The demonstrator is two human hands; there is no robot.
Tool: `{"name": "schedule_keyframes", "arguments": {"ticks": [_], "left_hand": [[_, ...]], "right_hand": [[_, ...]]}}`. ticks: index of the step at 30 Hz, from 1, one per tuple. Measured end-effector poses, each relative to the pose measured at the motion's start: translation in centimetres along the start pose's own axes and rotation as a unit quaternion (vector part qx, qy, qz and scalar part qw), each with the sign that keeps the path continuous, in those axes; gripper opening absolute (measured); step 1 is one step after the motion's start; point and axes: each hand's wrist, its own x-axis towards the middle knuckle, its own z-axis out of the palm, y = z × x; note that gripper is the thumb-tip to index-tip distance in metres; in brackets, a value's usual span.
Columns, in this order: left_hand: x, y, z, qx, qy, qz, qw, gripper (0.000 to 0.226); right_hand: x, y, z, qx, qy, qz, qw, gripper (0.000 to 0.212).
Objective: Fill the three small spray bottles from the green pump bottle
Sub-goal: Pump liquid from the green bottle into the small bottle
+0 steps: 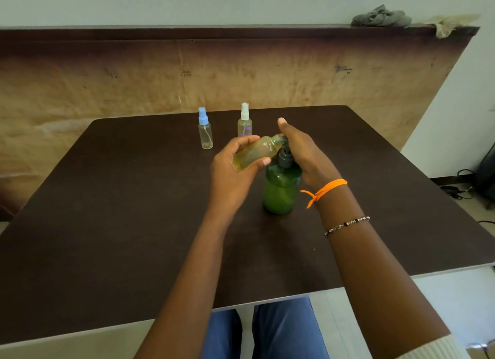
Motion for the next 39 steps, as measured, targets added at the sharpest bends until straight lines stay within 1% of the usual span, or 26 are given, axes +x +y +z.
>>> {"name": "schedule_keyframes", "arguments": {"ticks": [2, 5, 7, 10, 12, 16, 18, 21, 25, 28, 32, 33, 35, 39], "left_hand": [[0.1, -0.1, 0.1, 0.000, 0.000, 0.001, 1.000, 0.036], [0.0, -0.3, 0.3, 0.003, 0.003, 0.002, 1.000, 0.037], [0.0, -0.5, 0.3, 0.009, 0.008, -0.001, 1.000, 0.037], [0.0, -0.4, 0.2, 0.009, 0.010, 0.002, 1.000, 0.037], [-0.1, -0.3, 0.3, 0.010, 0.010, 0.001, 1.000, 0.036], [-0.1, -0.2, 0.3, -0.002, 0.009, -0.003, 1.000, 0.036], [-0.1, -0.2, 0.3, -0.011, 0.009, -0.005, 1.000, 0.037], [0.0, -0.2, 0.5, -0.004, 0.006, -0.003, 1.000, 0.037], [0.1, -0.6, 0.3, 0.004, 0.007, -0.009, 1.000, 0.038], [0.0, -0.5, 0.2, 0.003, 0.003, -0.011, 1.000, 0.038], [0.1, -0.2, 0.0, -0.002, 0.000, -0.004, 1.000, 0.037], [0.1, -0.2, 0.0, -0.004, 0.000, -0.003, 1.000, 0.037], [0.1, -0.3, 0.1, -0.003, -0.003, -0.002, 1.000, 0.037], [0.1, -0.5, 0.2, 0.004, 0.004, -0.003, 1.000, 0.038]], "right_hand": [[0.0, 0.1, 0.0, 0.007, 0.011, -0.005, 1.000, 0.051], [0.4, 0.5, 0.8, 0.006, 0.077, -0.052, 0.996, 0.052], [0.5, 1.1, 1.2, -0.012, 0.106, -0.072, 0.992, 0.056], [0.4, 1.4, 1.3, -0.030, 0.099, -0.081, 0.991, 0.057], [0.3, 0.9, 1.1, -0.015, 0.080, -0.078, 0.994, 0.055], [-0.1, -0.2, 0.4, 0.006, 0.027, -0.028, 0.999, 0.044], [-0.1, -0.3, 0.3, 0.006, 0.034, -0.022, 0.999, 0.042], [0.1, 0.0, 0.5, 0.014, 0.063, -0.068, 0.996, 0.048], [0.1, 0.2, 0.6, 0.009, 0.057, -0.075, 0.996, 0.047], [-0.1, -0.2, 0.5, -0.004, 0.044, -0.043, 0.998, 0.046], [-0.4, -0.8, -0.2, -0.074, 0.008, 0.007, 0.997, 0.047], [-0.3, -0.8, -0.2, -0.075, 0.010, 0.008, 0.997, 0.047], [-0.2, -0.6, 0.1, -0.041, 0.029, 0.000, 0.999, 0.046], [0.2, 0.1, 0.8, -0.027, 0.082, -0.050, 0.995, 0.046]]}}
